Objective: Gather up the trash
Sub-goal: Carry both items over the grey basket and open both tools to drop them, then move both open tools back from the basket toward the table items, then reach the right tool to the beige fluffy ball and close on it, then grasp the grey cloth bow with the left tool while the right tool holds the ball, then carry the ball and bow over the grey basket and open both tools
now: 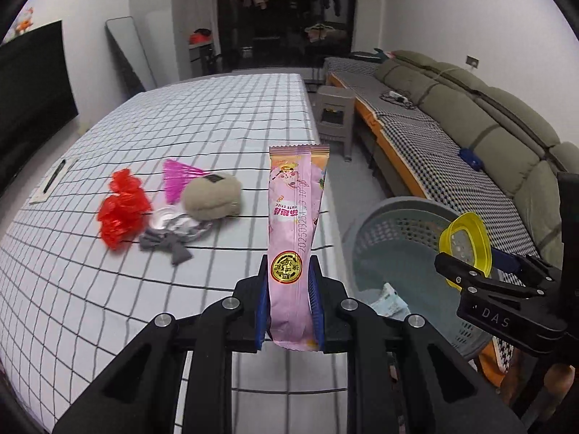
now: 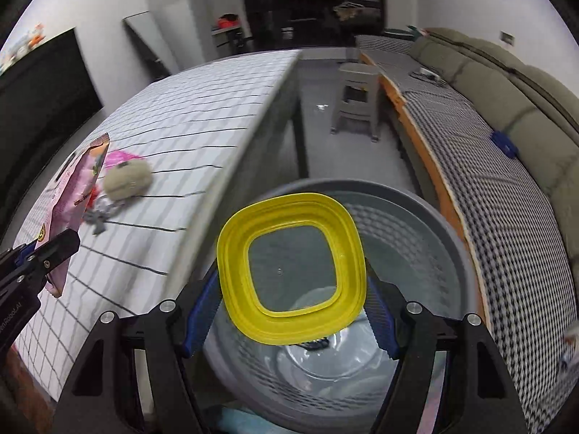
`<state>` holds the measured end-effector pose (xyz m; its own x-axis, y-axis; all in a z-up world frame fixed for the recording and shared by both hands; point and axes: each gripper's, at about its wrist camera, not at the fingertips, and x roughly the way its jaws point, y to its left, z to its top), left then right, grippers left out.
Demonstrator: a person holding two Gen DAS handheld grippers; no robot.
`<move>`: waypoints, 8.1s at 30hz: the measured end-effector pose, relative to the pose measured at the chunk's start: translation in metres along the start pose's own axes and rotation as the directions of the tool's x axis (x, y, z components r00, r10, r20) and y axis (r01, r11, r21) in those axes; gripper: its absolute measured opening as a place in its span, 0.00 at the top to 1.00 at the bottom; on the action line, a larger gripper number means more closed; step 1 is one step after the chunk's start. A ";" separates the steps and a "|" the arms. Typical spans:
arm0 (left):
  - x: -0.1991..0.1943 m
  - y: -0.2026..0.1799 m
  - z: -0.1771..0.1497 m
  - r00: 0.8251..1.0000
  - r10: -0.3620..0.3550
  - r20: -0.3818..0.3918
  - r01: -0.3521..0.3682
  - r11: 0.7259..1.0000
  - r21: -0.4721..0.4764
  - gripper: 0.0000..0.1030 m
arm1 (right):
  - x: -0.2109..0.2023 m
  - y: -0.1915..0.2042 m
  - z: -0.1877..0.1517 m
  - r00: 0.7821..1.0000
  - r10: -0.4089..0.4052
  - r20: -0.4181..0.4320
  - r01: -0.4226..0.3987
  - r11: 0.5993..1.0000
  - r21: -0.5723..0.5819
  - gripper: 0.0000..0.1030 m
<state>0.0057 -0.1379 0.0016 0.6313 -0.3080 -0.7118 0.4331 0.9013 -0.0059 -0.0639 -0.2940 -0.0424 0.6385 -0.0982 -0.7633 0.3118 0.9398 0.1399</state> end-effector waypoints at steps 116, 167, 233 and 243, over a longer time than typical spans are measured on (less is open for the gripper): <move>0.002 0.184 -0.028 0.970 0.242 -0.032 -0.241 0.927 -0.286 0.06 | 0.078 0.212 0.074 0.955 0.284 -0.083 -0.296 0.903 -0.312 0.25; 0.064 0.147 -0.010 0.975 0.162 -0.150 -0.201 0.935 -0.291 0.06 | 0.048 0.130 0.051 0.961 0.276 -0.019 -0.276 0.952 -0.132 0.38; -0.001 -0.033 -0.017 0.989 -0.145 -0.016 0.146 0.984 0.099 0.82 | -0.063 0.003 -0.031 0.992 0.065 0.110 -0.074 0.994 0.077 0.38; 0.008 -0.056 -0.015 0.984 -0.174 -0.043 0.179 0.973 0.144 0.82 | -0.059 -0.014 -0.030 0.994 0.049 0.103 -0.059 0.993 0.098 0.38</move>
<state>-0.0230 -0.1864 -0.0141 0.5177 -0.4469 -0.7295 0.6270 0.7784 -0.0318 -0.1275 -0.2916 -0.0184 0.7217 -0.0853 -0.6869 0.3410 0.9074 0.2455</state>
